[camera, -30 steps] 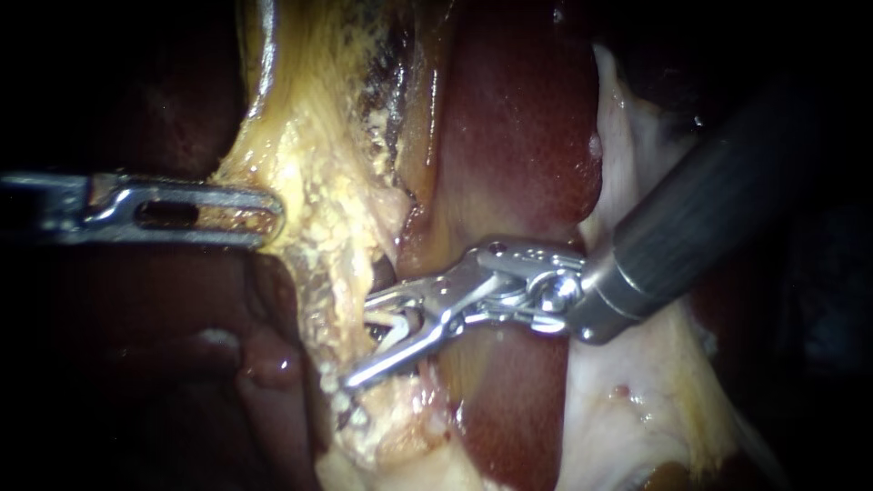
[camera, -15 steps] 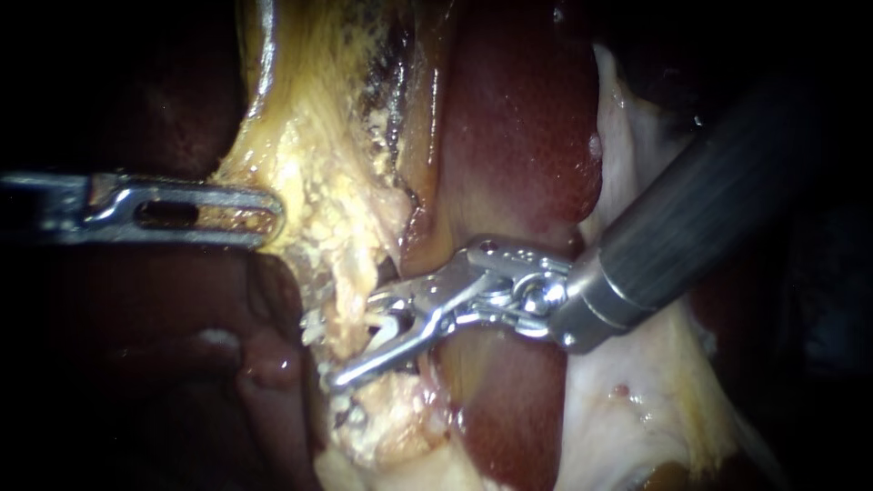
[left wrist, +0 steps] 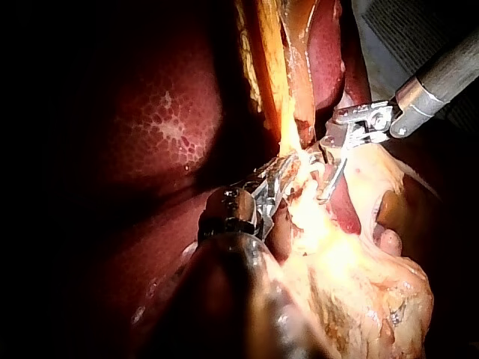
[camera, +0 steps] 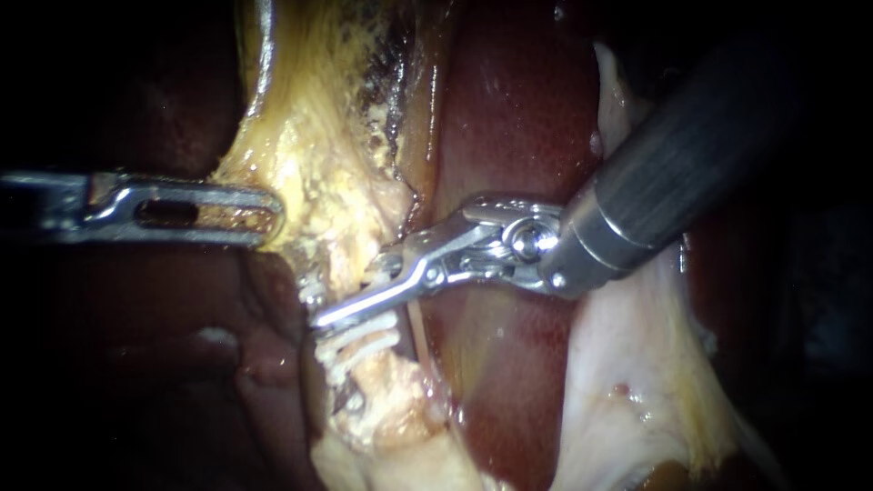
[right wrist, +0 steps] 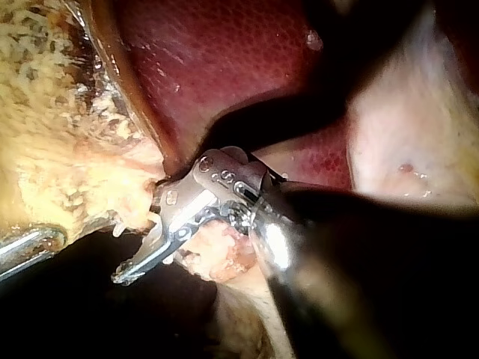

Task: Clipping third clip left tube

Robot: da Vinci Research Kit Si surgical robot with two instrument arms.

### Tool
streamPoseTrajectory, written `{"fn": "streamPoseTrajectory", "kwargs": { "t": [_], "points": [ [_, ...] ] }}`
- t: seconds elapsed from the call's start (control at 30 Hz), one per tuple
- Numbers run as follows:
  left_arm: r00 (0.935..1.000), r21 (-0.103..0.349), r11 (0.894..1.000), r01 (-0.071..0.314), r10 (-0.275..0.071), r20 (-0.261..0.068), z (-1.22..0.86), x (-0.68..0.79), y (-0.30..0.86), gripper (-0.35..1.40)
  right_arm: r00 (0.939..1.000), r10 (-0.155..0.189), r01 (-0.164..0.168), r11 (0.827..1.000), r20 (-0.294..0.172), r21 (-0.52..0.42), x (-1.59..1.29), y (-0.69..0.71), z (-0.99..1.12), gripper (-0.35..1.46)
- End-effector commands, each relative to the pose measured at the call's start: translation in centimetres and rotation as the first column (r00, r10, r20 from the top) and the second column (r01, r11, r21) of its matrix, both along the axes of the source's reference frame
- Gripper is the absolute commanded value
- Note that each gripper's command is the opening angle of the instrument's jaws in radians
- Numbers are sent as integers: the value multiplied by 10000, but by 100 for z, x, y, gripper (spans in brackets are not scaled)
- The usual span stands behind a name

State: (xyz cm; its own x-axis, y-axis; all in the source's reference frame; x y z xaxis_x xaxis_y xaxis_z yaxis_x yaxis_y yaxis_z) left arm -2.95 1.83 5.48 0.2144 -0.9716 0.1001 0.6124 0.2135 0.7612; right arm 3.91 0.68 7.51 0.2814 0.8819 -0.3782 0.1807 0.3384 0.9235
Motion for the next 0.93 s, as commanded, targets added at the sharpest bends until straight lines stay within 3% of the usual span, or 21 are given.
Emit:
{"fn": "streamPoseTrajectory", "kwargs": {
  "t": [0.03,0.13,0.2,0.23,0.37,0.93],
  "points": [
    [10000,0,10000,0,0,1,0,0,0,-35,10000,9,-9,10000,13,47,0,-1,0,47],
    [10000,0,10000,-1,1,2,0,0,0,-35,10000,-11,11,10000,1,46,-3,-2,-2,27],
    [10000,0,10000,-1,1,2,0,0,0,-35,10000,-87,87,10000,-45,49,-8,-5,-3,-22],
    [10000,0,10000,-2,2,2,0,0,0,-35,10000,-87,87,10000,-43,48,-10,-5,-3,-35],
    [10000,1,10000,-2,2,3,0,1,0,-35,10000,-16,16,10000,6,32,-12,-6,-2,-35],
    [10000,6,10000,-14,14,11,1,3,2,-35,9996,-249,250,9997,-144,61,-11,-7,-2,-35]
  ]
}}
